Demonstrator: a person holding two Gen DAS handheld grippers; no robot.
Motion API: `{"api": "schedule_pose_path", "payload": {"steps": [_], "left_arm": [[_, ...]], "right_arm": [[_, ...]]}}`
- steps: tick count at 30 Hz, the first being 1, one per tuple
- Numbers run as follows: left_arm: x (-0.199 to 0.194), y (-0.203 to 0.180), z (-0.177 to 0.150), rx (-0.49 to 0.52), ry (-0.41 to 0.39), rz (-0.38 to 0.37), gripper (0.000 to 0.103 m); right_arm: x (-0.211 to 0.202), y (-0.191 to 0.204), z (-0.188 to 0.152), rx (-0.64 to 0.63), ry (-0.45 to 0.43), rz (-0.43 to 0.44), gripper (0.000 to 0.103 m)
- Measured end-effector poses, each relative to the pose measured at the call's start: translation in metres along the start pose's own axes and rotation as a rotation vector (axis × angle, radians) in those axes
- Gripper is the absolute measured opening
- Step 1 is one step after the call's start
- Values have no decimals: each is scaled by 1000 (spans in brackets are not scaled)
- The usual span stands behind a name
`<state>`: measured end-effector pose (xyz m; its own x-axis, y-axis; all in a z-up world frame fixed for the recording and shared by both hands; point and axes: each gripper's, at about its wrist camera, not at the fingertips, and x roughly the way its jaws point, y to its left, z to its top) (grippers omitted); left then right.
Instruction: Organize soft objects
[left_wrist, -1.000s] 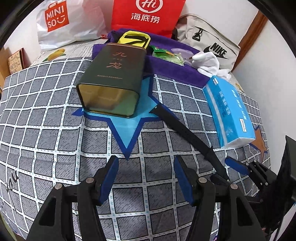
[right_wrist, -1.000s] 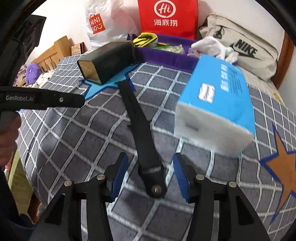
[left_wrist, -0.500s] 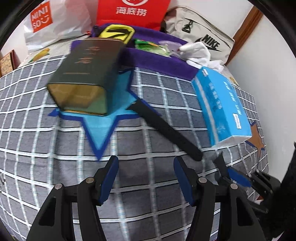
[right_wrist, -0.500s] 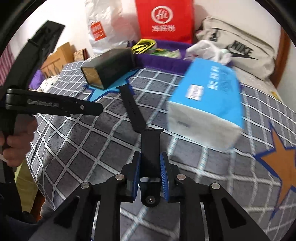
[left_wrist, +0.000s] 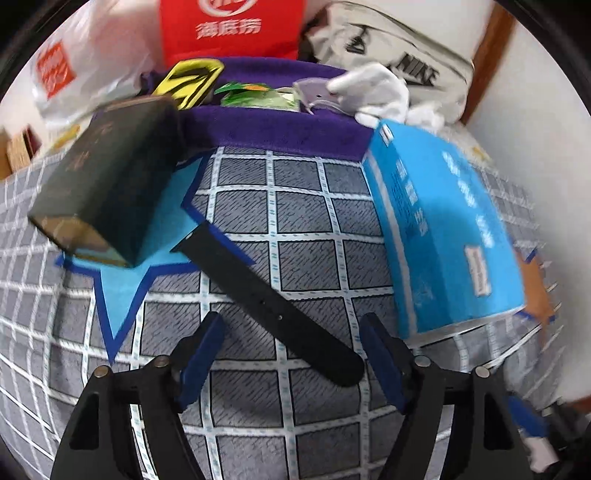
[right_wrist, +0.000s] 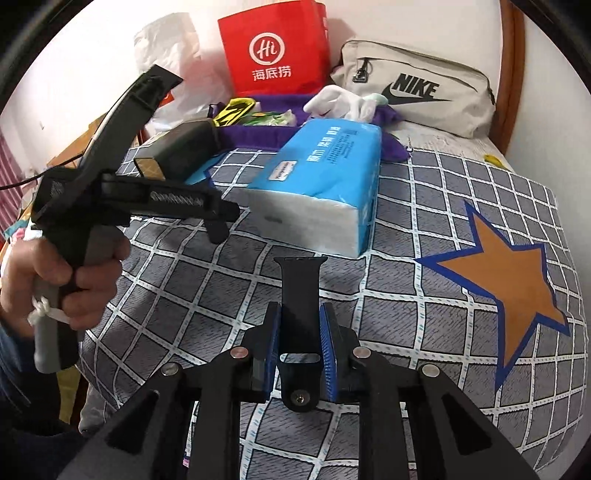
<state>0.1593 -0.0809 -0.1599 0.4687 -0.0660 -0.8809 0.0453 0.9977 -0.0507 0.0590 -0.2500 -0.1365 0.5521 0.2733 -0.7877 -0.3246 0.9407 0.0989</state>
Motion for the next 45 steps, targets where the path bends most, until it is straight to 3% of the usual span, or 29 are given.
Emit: {"api": "schedule_pose_path", "payload": {"steps": [2,5,11,18,19,22,23,25,29,39,41,45], "left_arm": [[0,-4,-3,45,-16,34,76],[-5,6,-8,37,-18,37,77],[-24,52,-28,2,11,70,77],[-22,66,-19,-43,-9,-18,74],[-19,62,-15,-38,-17,-18,70],[-14,46,-14,38,-74,67,36],[-15,45,-14,48,-86,38,24],[-17,47,-14,68,-82,7,22],[-25,54,-22,72,-63,-60,22],[-17,45,-16,124,-87,-31,28],[-17,45,-16,133,-89,-23,21],[-21,48,-18,134,-91,-23,19]], "right_arm": [[3,0,1,1,0,2,21],[5,2,2,0,-1,7,21],[7,6,-1,-2,-3,30,21],[9,8,0,0,-5,49,21],[9,9,0,-4,-5,49,21],[7,10,0,-5,-8,50,21],[7,10,0,-4,-8,49,21],[6,9,-1,3,-9,46,21],[7,6,-2,10,-4,40,21],[8,6,4,19,-9,39,21],[8,6,5,21,-6,37,21],[6,6,5,31,-4,34,21]]}}
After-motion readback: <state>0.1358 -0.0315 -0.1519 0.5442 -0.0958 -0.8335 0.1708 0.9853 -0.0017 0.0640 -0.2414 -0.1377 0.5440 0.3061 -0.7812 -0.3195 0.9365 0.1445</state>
